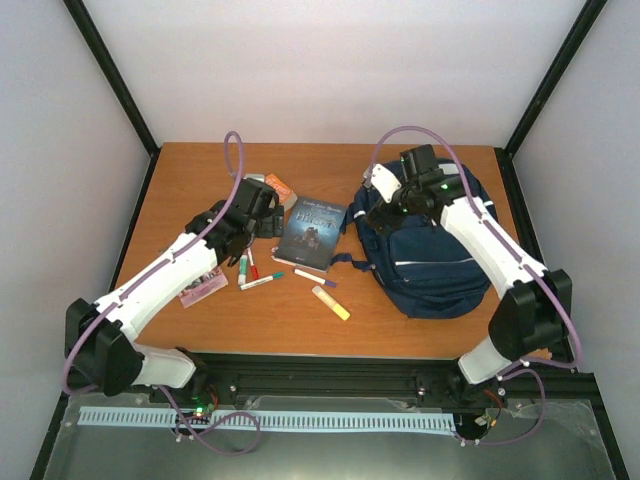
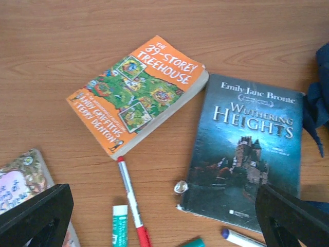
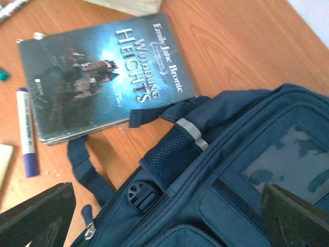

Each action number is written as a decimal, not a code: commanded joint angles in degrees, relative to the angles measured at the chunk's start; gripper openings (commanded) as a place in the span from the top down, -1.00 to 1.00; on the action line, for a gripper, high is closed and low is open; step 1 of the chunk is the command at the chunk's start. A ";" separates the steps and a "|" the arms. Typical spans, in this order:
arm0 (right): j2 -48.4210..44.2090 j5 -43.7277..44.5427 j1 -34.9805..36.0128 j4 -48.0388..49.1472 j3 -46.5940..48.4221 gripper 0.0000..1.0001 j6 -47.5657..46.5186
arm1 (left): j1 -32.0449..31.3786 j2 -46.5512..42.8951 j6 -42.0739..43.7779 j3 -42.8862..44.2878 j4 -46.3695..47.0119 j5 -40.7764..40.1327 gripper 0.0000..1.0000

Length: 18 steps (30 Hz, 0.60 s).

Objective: Pack the student bag
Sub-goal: Move the student bag to the center of the board.

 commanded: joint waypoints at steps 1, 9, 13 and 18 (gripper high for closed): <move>6.82 -2.20 -0.77 1.40 4.43 -1.00 2.58 | 2.90 1.96 -0.27 -0.10 4.87 7.04 -1.00; 24.38 -9.63 1.07 -0.38 14.68 -0.61 17.83 | 6.46 12.93 -1.27 3.12 6.58 16.80 -0.90; 30.10 -11.70 1.09 -0.33 16.91 -0.36 22.68 | 7.12 15.00 -0.90 3.45 7.38 21.02 -0.52; 33.24 -10.44 1.08 0.18 15.21 -0.29 26.68 | 7.13 17.71 -3.97 6.44 1.75 27.38 -0.38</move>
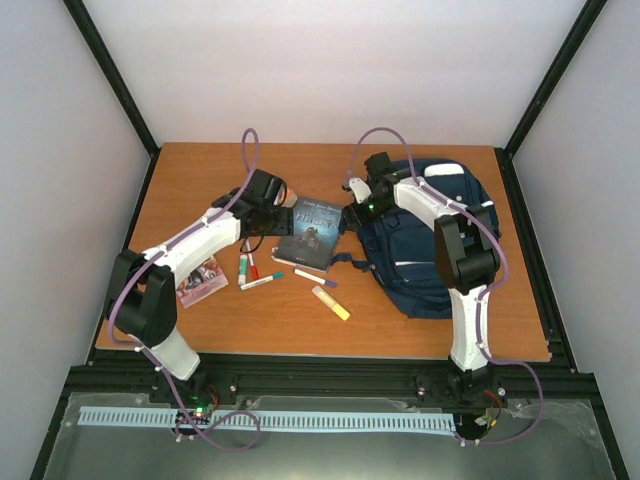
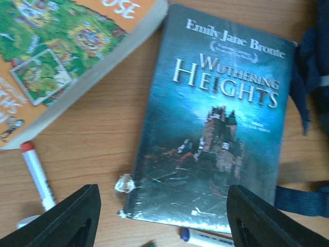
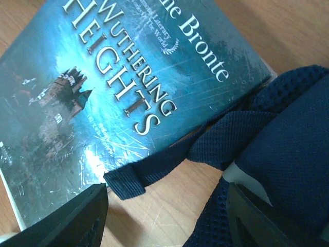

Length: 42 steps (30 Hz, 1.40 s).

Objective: Pack the student bag
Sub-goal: Move the student bag to the center of the board, then pick up the book from the center of the board.

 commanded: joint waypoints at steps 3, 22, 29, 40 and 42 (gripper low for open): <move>1.97 2.71 0.19 0.88 -1.60 -0.26 6.47 | 0.64 1.49 -2.20 3.19 -2.63 7.00 -0.41; -6.92 -7.33 -7.65 -1.68 -3.71 -0.34 1.85 | 0.64 6.97 -4.93 1.48 1.78 9.57 -0.54; -12.78 -9.73 -7.21 -5.90 -1.28 -0.36 -2.37 | 0.99 6.70 -0.76 6.56 -0.01 10.78 -0.59; -17.80 -9.17 -6.99 -8.50 7.22 -0.32 1.07 | 3.68 4.64 4.45 18.04 -6.11 8.05 -0.62; -17.74 -10.13 -6.67 -6.33 4.88 -0.30 2.98 | 5.91 5.00 2.78 17.63 -5.07 11.36 -0.74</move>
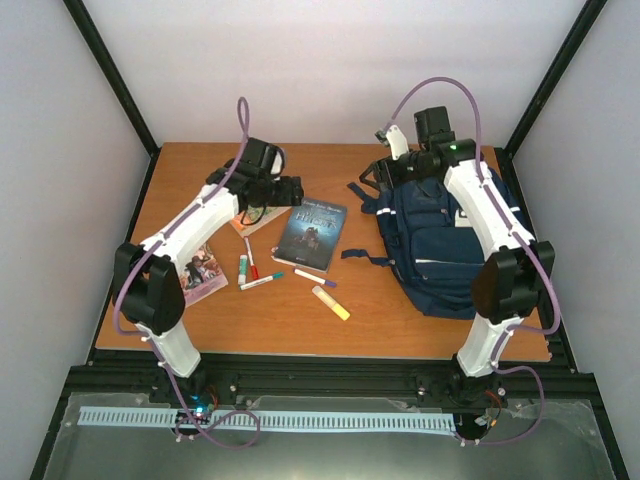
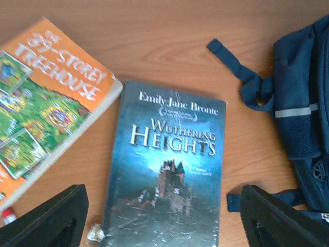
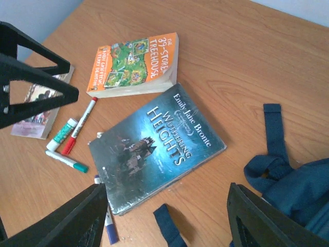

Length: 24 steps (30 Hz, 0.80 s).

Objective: Pack the student bag
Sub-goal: Pick up the book from the center of the board.

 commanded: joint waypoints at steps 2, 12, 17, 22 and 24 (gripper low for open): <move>0.32 -1.75 1.27 3.99 -5.62 -0.30 5.66 | 6.10 0.06 -1.75 0.28 0.16 7.17 -0.88; 10.09 -3.50 4.89 13.23 -14.25 -0.22 9.73 | 9.85 5.49 -7.05 -7.40 7.02 17.38 -0.75; 15.80 -3.08 5.83 11.06 -10.91 -0.25 7.42 | 10.04 10.06 -7.75 -5.58 5.04 18.71 -0.74; 19.51 -4.19 5.96 10.18 -9.18 -0.21 8.46 | 9.97 12.46 -8.46 -5.73 5.21 19.79 -0.74; 20.43 -3.89 5.97 10.39 -8.81 -0.21 8.42 | 10.01 12.64 -8.46 -6.32 5.46 19.54 -0.74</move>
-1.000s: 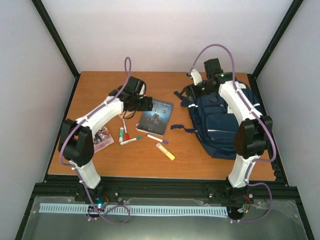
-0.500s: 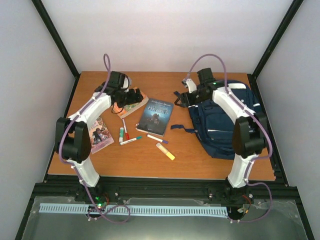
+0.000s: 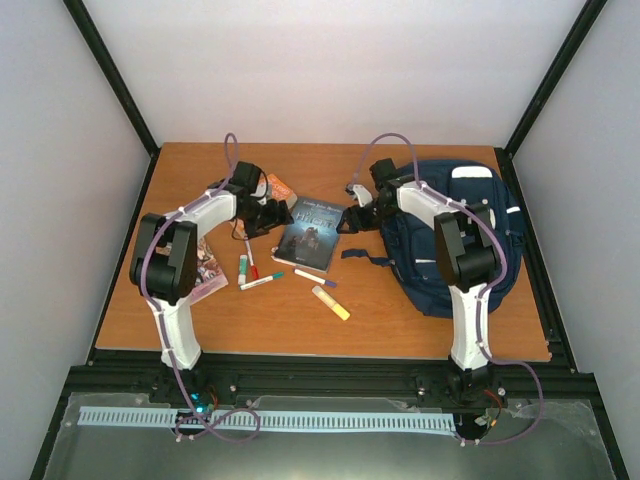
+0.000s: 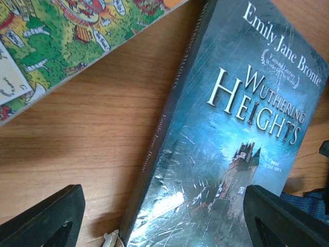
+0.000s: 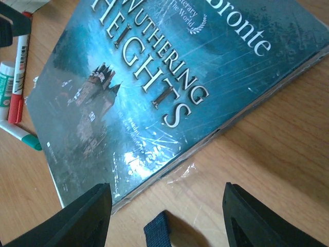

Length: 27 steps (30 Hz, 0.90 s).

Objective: Pack the student bag
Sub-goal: Pick up the book from the center of the board.

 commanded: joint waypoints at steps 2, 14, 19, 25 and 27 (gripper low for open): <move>2.61 -0.87 0.34 -0.27 2.89 -0.20 0.39 | 0.09 1.31 -1.08 1.36 0.76 1.49 -0.74; 8.81 -1.12 0.95 -4.28 7.57 -0.16 -0.82 | -0.24 6.24 -1.82 3.39 -1.82 5.68 -0.71; 9.50 -1.17 0.93 -4.57 7.57 -0.16 -0.99 | -0.91 7.07 -1.93 3.02 -1.77 9.49 -0.71; 10.84 -3.18 0.95 -5.03 7.43 -0.11 -1.25 | -1.45 7.57 -4.08 2.76 0.32 15.06 -0.71; 11.32 -4.15 0.95 -5.27 7.42 -0.10 -1.50 | -1.51 7.62 -6.62 2.08 2.85 18.98 -0.72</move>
